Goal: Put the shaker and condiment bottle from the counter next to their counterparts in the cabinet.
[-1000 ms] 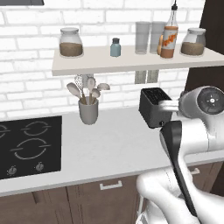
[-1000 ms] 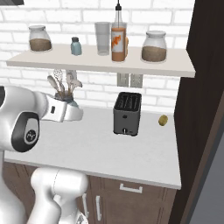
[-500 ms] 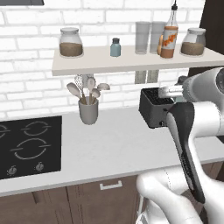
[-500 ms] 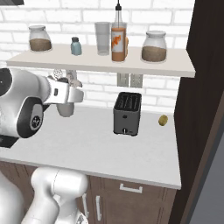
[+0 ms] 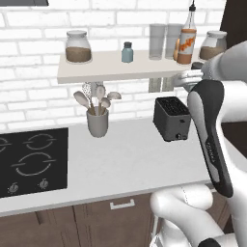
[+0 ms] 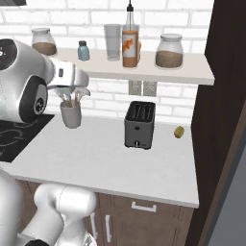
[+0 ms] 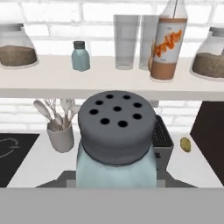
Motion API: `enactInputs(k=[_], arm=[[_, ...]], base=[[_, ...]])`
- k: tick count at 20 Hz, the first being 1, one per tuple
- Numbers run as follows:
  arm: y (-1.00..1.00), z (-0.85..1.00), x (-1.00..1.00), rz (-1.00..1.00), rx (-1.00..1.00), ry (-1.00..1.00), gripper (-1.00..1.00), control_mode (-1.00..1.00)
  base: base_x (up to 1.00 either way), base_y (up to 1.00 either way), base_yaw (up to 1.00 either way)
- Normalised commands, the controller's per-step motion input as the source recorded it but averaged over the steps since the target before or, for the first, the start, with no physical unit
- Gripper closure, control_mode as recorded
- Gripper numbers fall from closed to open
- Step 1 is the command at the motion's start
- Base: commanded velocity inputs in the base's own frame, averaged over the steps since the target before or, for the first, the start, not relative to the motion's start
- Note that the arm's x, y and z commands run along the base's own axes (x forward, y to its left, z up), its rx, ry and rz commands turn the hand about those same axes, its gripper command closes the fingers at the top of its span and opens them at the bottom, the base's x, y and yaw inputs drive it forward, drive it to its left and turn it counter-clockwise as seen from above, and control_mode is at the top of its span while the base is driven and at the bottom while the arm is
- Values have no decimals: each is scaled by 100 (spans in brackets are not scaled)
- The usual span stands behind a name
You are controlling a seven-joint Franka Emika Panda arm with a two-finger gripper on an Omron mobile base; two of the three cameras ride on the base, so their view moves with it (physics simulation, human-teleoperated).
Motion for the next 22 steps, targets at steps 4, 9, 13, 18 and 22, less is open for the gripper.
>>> enactInputs(k=[4,9,13,18,22], arm=[[31,0,26,15,0,0,100,-100],[19,-6,44,11,-1,-11,100,-100],[6,0,29,4,0,-9,100,-100],[5,8,15,1,0,-2,100,-100],[10,55,8,2,4,2,100,-100]], base=[[0,0,0],[0,0,0],[0,0,0],[0,0,0],[0,0,0]])
